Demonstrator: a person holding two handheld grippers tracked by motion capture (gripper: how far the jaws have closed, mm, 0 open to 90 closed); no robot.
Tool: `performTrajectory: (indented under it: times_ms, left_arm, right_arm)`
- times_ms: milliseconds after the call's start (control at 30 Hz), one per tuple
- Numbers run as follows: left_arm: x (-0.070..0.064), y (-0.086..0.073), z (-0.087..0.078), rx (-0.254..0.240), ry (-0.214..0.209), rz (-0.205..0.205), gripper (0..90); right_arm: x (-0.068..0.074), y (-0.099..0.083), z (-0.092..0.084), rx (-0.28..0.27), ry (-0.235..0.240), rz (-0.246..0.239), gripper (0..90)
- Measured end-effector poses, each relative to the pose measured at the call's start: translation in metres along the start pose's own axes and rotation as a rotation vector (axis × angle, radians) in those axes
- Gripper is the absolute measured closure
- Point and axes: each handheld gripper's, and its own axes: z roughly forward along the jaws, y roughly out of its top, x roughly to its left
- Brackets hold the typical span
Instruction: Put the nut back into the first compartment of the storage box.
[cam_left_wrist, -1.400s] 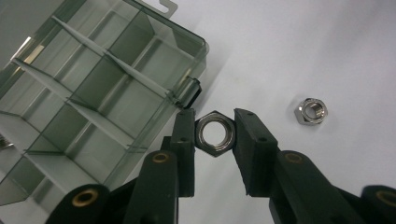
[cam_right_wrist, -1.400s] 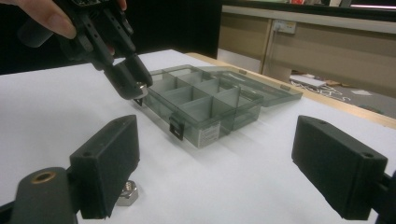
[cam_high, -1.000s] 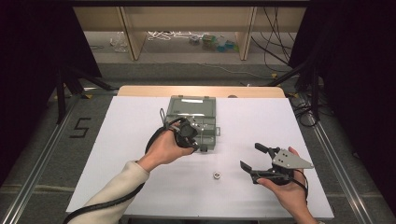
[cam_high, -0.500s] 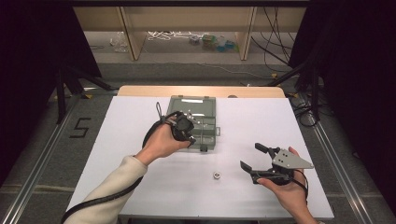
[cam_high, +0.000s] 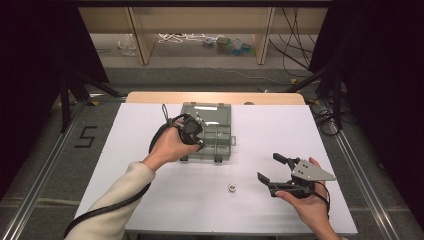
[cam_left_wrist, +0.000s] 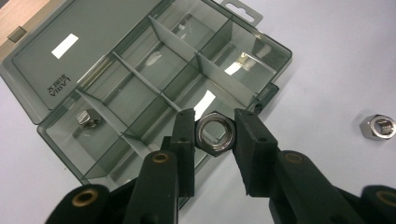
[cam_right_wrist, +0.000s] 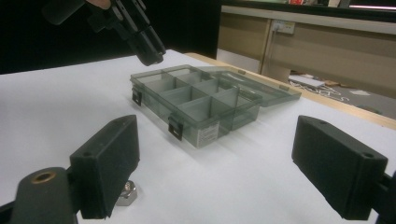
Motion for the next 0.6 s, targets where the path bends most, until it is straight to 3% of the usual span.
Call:
performTrajectory:
  times_ms: [333,567,600]
  left_arm:
    - [0.010,0.002,0.003,-0.003,0.017,-0.030,70.3]
    - [0.018,0.003,0.003,0.023,0.029,-0.017,70.3]
    - [0.019,0.003,0.005,0.018,0.028,-0.029,70.4]
  right_arm:
    - [0.000,0.000,0.000,0.000,0.000,0.001,15.8]
    - [0.000,0.000,0.000,0.000,0.000,0.001,15.9]
    - [0.000,0.000,0.000,-0.001,0.000,0.000,15.9]
